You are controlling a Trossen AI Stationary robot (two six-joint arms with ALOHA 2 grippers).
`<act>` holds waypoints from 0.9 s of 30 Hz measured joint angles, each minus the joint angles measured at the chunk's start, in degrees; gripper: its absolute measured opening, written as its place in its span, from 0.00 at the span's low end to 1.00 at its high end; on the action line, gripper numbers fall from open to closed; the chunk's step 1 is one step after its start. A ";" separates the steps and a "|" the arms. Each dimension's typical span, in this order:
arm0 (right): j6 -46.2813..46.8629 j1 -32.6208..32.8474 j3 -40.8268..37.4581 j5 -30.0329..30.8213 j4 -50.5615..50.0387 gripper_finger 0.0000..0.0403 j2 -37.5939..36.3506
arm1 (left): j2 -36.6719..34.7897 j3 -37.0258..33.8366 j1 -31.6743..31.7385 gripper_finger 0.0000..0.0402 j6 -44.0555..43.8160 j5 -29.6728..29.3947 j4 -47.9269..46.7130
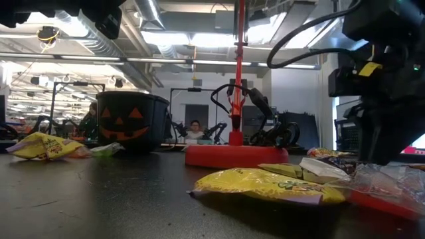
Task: Organize candy in baskets
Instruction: Put the brown chocolate bar into the black bucket
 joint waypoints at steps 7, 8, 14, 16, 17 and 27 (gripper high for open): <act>-0.34 0.02 1.14 0.99 -0.79 0.09 0.02 | 0.00 0.00 0.00 0.25 0.00 -0.06 -0.06; -0.40 0.01 1.65 1.20 -0.91 0.09 0.07 | 0.00 0.00 0.00 0.25 0.00 -0.06 -0.06; -2.04 0.00 6.13 1.01 -0.74 0.07 0.28 | 0.00 0.00 0.00 0.25 0.00 -0.08 -0.06; -2.62 0.00 7.62 1.01 -0.99 0.05 0.28 | 0.00 0.00 0.00 0.25 0.00 -0.08 -0.06; -3.14 0.00 8.41 1.00 -0.98 0.03 0.28 | 0.00 0.00 0.00 0.25 0.00 -0.08 -0.06; -2.95 0.00 11.34 2.01 -1.59 0.05 0.22 | 0.00 0.00 0.00 0.25 -0.02 -0.08 -0.06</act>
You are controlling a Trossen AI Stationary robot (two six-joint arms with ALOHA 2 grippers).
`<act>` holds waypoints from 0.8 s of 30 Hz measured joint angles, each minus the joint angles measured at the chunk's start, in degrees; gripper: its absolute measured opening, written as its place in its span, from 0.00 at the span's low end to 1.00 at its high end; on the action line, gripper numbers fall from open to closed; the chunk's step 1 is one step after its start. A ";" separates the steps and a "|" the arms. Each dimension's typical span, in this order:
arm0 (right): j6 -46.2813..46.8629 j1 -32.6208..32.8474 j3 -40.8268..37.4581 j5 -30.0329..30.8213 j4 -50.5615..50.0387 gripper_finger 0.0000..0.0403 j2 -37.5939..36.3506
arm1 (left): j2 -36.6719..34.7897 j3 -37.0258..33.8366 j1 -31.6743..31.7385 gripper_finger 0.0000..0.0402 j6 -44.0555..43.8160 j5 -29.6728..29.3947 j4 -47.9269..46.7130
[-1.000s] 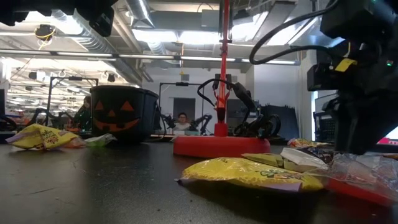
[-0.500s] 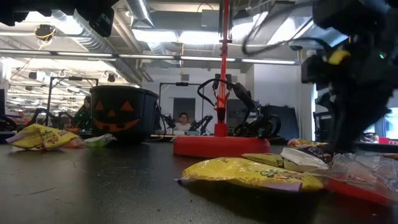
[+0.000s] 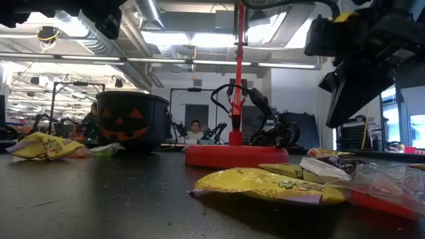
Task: Organize candy in baskets
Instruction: Put the brown chocolate bar into the black bucket
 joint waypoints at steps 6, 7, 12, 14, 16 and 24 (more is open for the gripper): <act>1.26 -0.02 0.00 2.28 -0.69 0.15 0.00 | 0.00 0.00 0.00 0.25 -0.01 -0.01 0.00; 1.33 -0.02 0.00 2.34 -0.57 0.18 0.16 | 0.00 0.00 0.00 0.25 0.00 -0.02 0.00; 2.62 -0.02 0.00 2.49 -0.30 0.29 2.51 | 0.00 0.00 0.00 0.25 0.00 -0.02 -0.01; 2.65 -0.02 0.00 2.47 -0.27 0.33 3.97 | 0.00 0.00 0.00 0.25 0.00 -0.02 -0.02; 2.68 -0.02 0.00 2.33 -0.16 0.35 5.52 | 0.00 0.00 0.00 0.25 0.00 -0.02 -0.02; 2.70 0.00 0.16 2.03 -0.25 0.34 10.85 | 0.00 0.00 0.00 0.25 0.00 -0.02 -0.04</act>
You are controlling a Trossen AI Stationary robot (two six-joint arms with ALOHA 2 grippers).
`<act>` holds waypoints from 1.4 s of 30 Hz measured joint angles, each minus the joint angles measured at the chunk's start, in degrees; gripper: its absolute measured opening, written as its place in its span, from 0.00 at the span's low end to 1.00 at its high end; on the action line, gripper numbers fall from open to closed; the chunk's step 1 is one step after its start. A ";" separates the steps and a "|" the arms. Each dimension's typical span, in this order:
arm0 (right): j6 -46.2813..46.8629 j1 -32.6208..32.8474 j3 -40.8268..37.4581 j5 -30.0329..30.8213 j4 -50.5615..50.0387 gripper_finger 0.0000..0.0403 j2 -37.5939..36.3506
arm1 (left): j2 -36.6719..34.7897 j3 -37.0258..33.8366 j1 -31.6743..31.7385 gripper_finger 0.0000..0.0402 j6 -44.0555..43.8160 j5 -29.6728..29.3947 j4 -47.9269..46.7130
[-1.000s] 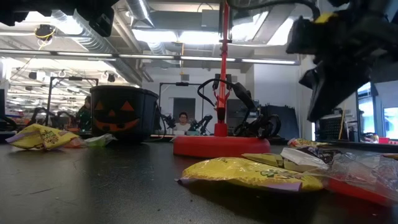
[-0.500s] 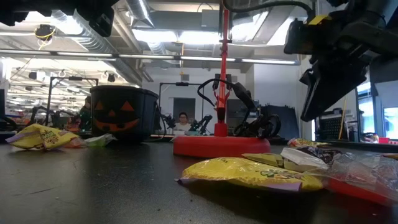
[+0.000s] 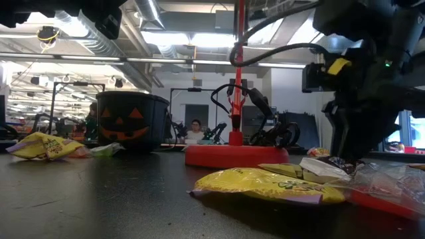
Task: Organize candy in baskets
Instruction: Put the brown chocolate bar into the black bucket
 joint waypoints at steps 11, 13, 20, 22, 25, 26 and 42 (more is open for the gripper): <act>-0.35 0.00 0.12 0.68 0.05 0.07 0.71 | 0.00 0.00 0.00 0.25 0.00 0.00 -0.22; -0.36 0.02 0.12 0.81 0.02 0.04 0.71 | 0.00 0.00 0.00 0.25 0.00 0.00 -0.22; -0.32 0.01 -0.07 1.05 -0.15 0.01 -1.20 | 0.00 0.00 0.00 0.25 0.00 -0.02 -0.24; -0.27 -0.02 -0.18 0.96 -0.77 0.00 -1.98 | 0.00 0.00 0.00 0.25 0.00 -0.02 -0.24; -0.23 -0.02 -0.25 1.01 -0.82 0.00 -2.50 | 0.00 0.00 0.00 0.25 0.00 -0.02 -0.24; -0.21 -0.02 -0.25 0.98 -0.83 0.00 -2.54 | 0.00 0.00 0.00 0.25 0.00 -0.02 -0.26; -0.21 0.00 -0.23 1.97 -0.40 0.00 -2.70 | 4.69 0.00 0.00 0.25 -0.30 -3.04 -0.15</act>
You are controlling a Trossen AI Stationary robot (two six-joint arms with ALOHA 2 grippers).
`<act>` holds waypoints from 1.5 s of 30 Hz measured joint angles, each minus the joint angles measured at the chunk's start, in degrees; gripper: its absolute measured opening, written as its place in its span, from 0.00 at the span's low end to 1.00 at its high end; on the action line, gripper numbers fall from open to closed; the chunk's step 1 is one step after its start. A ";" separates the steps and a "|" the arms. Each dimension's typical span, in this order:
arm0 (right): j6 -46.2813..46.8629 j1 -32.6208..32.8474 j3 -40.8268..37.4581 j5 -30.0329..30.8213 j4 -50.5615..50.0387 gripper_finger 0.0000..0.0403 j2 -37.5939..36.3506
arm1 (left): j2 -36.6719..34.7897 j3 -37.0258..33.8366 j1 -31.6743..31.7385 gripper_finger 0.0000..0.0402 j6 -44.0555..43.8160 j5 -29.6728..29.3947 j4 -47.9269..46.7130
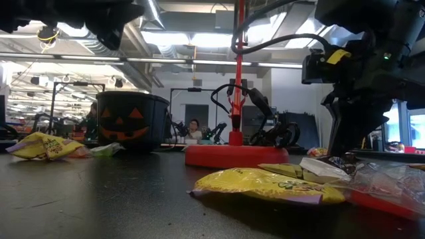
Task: Organize candy in baskets
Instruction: Put the brown chocolate bar into the black bucket
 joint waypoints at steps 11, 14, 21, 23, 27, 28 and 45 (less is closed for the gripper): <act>-2.04 0.02 5.45 0.09 -2.93 0.00 -0.02 | 1.67 0.00 0.37 0.25 -1.23 -0.02 0.46; -3.02 0.09 8.29 0.66 -4.93 0.00 -0.04 | 1.67 0.00 0.37 0.25 -1.23 0.01 0.48; -5.71 1.75 14.65 1.88 -6.32 0.00 -0.04 | 1.67 0.00 0.37 0.25 -1.45 0.02 0.46; -6.34 2.46 16.24 2.22 -6.27 0.00 -0.04 | 1.67 0.00 0.37 0.25 -1.45 0.04 0.46; -7.94 3.23 18.89 2.77 -5.82 0.00 -0.09 | 1.67 0.00 0.37 0.25 -1.43 0.07 1.44; -8.42 3.23 19.43 2.95 -5.57 0.00 -0.11 | 1.67 0.00 0.37 0.25 -1.43 0.07 1.80; -17.92 3.02 23.78 2.47 9.37 0.00 -0.13 | 8.62 4.50 0.36 0.42 9.50 -1.12 6.81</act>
